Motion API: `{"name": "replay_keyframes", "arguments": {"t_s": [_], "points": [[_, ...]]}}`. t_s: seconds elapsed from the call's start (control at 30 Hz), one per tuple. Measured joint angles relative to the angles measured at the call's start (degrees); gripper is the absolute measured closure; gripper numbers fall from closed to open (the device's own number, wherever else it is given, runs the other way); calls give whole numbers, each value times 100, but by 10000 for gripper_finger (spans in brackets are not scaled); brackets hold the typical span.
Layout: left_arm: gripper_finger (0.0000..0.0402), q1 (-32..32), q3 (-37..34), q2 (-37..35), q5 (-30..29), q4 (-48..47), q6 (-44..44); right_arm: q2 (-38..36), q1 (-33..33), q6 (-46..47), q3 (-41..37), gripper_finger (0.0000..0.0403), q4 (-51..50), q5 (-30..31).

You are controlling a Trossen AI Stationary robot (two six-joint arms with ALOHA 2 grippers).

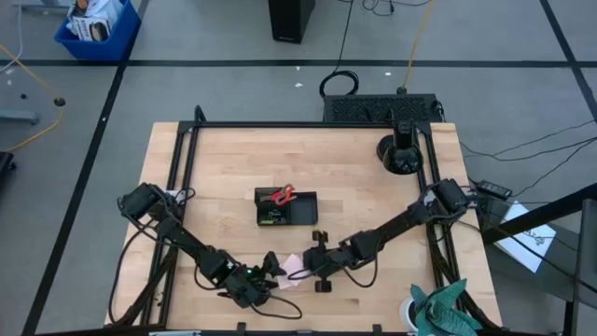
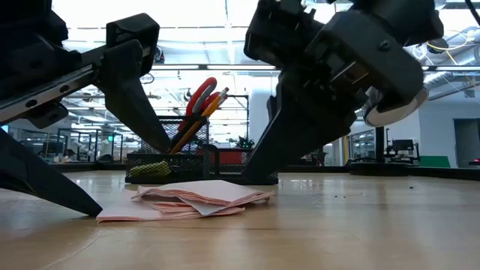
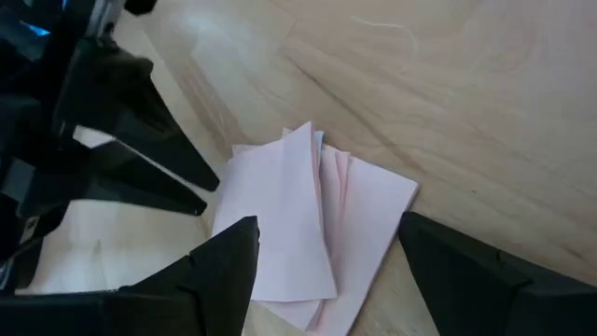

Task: Pick and place office supplies into organizer
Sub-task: Put the pink sticky notes into the black desk organizer

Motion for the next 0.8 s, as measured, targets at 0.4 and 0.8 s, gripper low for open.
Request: {"name": "replay_keyframes", "arguments": {"t_s": [0.4, 0.8], "points": [[131, 197, -13, 109, 200, 302, -9, 71, 12, 2, 2, 344, 44, -9], [131, 384, 2, 338, 321, 802, 49, 440, -3, -60, 17, 344, 692, -587]]}}
